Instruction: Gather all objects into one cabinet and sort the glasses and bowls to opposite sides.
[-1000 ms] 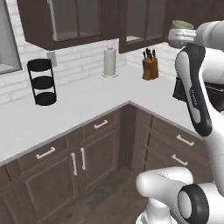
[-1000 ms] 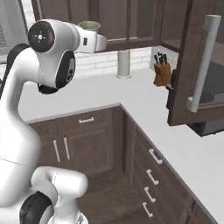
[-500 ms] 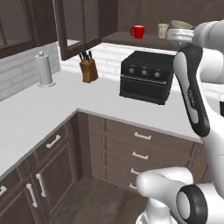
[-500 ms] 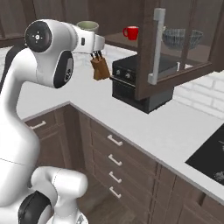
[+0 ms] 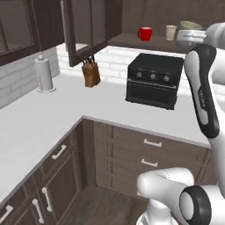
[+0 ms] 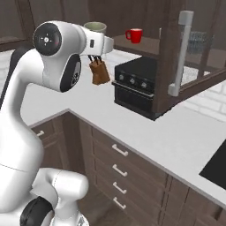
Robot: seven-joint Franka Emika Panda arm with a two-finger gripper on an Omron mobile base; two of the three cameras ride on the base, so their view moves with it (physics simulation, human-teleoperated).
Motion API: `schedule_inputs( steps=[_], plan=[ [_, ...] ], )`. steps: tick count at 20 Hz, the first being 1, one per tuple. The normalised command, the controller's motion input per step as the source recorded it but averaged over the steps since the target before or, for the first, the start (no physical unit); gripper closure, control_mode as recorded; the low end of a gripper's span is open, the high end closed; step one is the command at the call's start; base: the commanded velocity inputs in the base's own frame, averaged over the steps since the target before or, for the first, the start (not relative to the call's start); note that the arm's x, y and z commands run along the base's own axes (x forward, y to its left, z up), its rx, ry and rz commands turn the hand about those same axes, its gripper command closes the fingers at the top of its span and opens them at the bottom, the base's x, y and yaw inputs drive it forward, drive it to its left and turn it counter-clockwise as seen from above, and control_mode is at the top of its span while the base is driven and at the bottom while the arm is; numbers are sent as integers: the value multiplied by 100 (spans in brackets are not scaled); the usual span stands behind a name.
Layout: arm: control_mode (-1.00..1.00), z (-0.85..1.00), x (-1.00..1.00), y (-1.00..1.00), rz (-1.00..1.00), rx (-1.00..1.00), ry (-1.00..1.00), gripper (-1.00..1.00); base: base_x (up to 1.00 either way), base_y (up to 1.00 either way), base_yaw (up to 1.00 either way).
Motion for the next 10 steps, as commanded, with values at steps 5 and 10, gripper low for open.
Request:
schedule_inputs(
  steps=[5,10],
  plan=[
    [100,0,0,0,0,0,0,100,72,53,-39],
    [100,0,0,0,0,0,0,100,49,41,-61]
  ],
)
